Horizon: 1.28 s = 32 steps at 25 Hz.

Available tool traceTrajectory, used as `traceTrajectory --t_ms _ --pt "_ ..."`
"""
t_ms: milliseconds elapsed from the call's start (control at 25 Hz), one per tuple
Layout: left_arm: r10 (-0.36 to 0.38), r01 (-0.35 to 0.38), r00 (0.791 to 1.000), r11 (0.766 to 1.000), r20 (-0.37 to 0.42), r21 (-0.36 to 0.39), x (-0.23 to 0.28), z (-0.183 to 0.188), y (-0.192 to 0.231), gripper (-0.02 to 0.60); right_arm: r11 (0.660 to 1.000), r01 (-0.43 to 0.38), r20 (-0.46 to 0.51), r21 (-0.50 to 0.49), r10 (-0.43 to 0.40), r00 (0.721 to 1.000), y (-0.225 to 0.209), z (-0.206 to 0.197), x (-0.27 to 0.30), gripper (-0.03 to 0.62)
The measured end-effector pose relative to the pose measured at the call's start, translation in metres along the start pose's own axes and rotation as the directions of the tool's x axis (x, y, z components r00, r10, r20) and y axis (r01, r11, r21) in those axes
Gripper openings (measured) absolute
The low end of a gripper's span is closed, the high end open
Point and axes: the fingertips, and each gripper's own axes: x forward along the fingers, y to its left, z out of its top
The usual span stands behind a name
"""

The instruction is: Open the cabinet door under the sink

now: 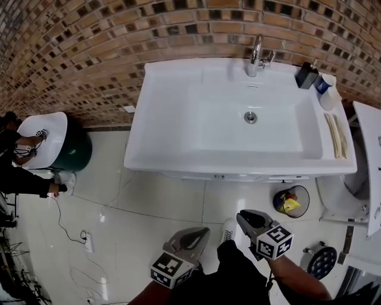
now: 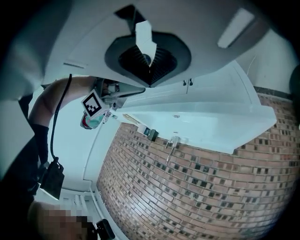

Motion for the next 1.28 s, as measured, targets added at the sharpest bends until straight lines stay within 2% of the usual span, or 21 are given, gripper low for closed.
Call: traceTrajectory --t_ms 320,480,600,840,1080,1280 --pt "0.009 -0.013 0.999 0.997 -0.047 -0.076 0.022 -0.029 0.013 0.017 0.998 0.063 -0.079 -0.024 -0.064 0.995 -0.066 -0.046 0.073 0.035" --pt "0.033 -0.039 0.997 0.995 -0.067 -0.090 0.022 -0.048 0.028 0.017 0.991 0.117 -0.089 -0.062 -0.123 0.988 -0.104 -0.057 0.120 0.035" --pt "0.041 -0.049 0.996 0.994 -0.082 -0.101 0.015 -0.058 0.032 0.017 0.986 0.139 -0.112 -0.093 -0.149 0.982 -0.116 -0.068 0.150 0.035" --pt "0.042 -0.054 0.995 0.990 -0.093 -0.133 0.013 -0.075 0.039 0.017 0.974 0.190 -0.103 -0.121 -0.203 0.974 -0.136 -0.064 0.181 0.035" --pt "0.046 -0.062 0.994 0.986 -0.102 -0.156 0.007 -0.087 0.042 0.017 0.966 0.223 -0.112 -0.129 -0.238 0.965 -0.153 -0.064 0.204 0.061" --pt "0.050 -0.069 0.993 0.982 -0.109 -0.177 0.003 -0.093 0.043 0.017 0.963 0.251 -0.121 -0.103 -0.262 0.957 -0.163 -0.059 0.217 0.061"
